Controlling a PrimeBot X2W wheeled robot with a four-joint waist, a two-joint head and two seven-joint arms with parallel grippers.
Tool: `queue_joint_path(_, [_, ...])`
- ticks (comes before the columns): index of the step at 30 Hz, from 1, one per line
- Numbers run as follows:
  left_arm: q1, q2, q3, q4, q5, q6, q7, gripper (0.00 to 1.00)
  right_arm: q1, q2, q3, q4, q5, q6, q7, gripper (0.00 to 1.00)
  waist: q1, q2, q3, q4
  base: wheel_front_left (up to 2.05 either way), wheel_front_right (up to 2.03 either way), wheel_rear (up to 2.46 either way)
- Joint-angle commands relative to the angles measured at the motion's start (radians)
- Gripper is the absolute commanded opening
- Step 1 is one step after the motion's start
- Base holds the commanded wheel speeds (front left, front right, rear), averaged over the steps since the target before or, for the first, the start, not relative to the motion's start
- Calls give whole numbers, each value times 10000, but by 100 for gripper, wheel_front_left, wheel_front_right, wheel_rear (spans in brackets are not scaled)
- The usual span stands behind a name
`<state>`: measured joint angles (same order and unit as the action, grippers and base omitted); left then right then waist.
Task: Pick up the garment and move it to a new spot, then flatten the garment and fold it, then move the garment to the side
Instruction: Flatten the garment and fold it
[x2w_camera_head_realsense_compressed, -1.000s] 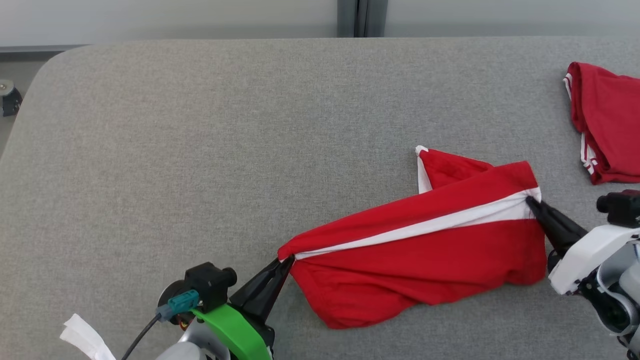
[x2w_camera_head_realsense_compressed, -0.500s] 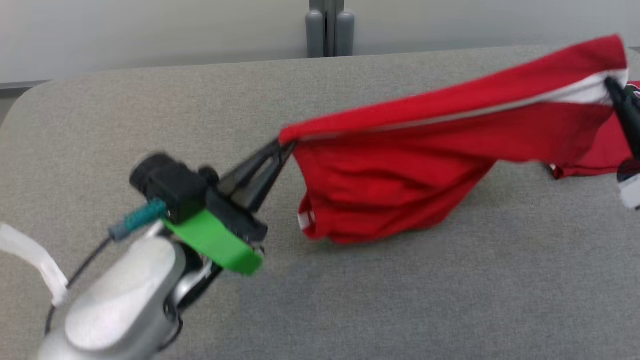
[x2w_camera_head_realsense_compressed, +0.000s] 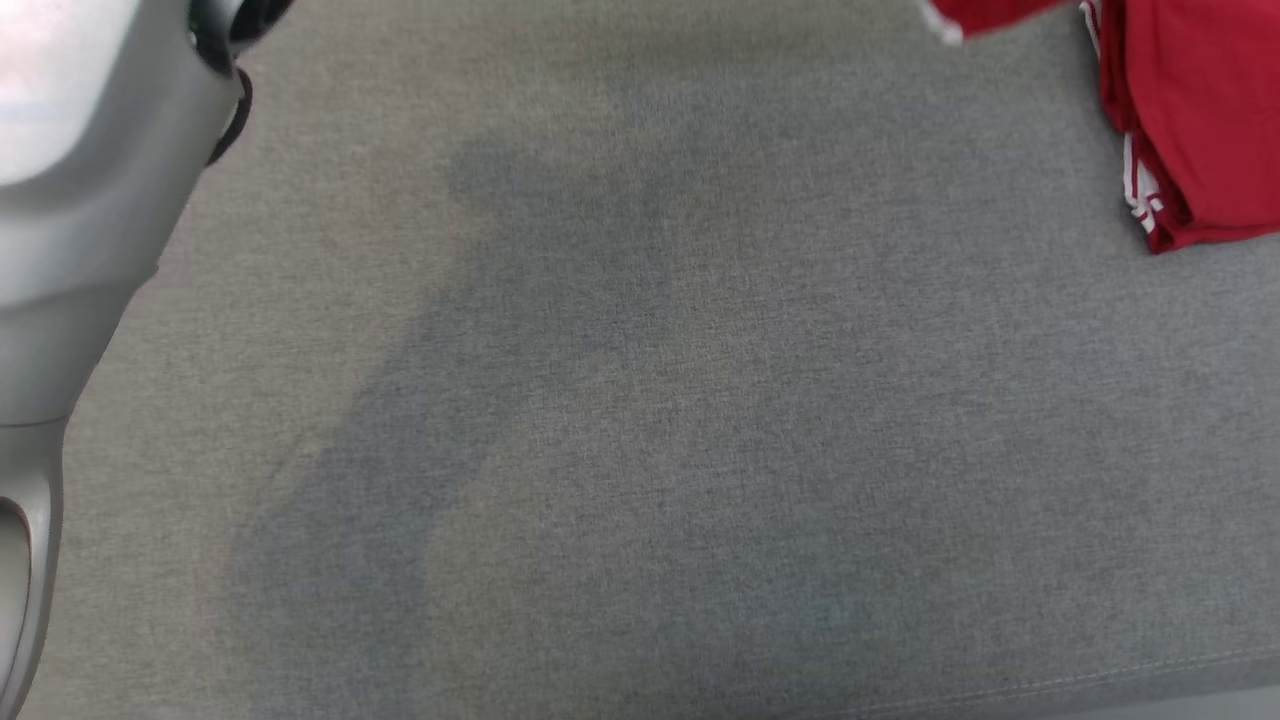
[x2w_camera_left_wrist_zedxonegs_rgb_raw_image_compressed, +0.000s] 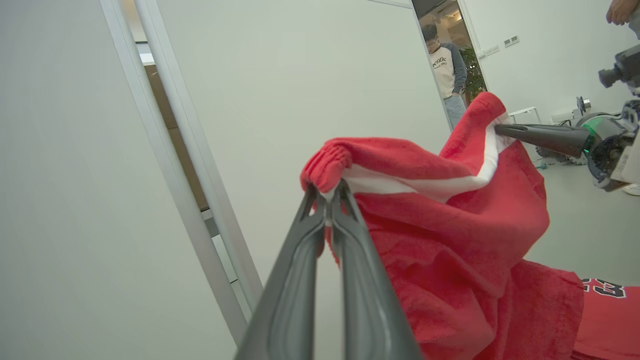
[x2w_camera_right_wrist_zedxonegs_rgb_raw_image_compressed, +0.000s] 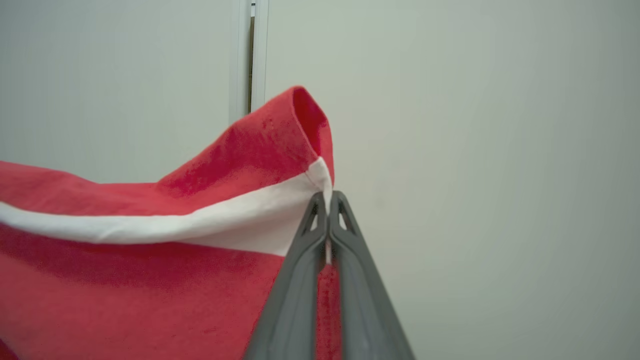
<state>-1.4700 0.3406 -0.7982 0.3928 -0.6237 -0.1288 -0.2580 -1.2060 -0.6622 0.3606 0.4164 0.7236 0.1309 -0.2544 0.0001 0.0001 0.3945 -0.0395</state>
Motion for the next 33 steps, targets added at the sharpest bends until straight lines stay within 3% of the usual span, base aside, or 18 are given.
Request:
queue_joint_path(1, [-183,-110,390,-216,167,-13,-87,0,-203,122,-66,111,-205,-4,-85,0,-1,-1,1729,-530,0,0,0])
queue_joint_path(4, [607,-151,842,-760,538,-14,-49,0,27,357,-339,-111,-426,-3,-101,0,-1,-1,1954,-579,0,0,0])
queue_joint_path(12, [4273,-37,984,-2198,718,-15,-59,0,3318,986,-1150,-1481,-738,-4,-106,0,-1,-1,1767,-453,0,0,0])
queue_joint_path(21, [8969,36,878,-3085,1102,-16,-61,0,8122,1576,-2545,-3576,-1404,-7,-108,0,-1,-1,438,-251,0,0,0])
queue_joint_path(33, [12837,387,1343,-4121,1200,-16,-60,0,12526,2327,-3448,-5328,-1384,-6,-108,0,-1,-1,-1307,-88,0,0,0])
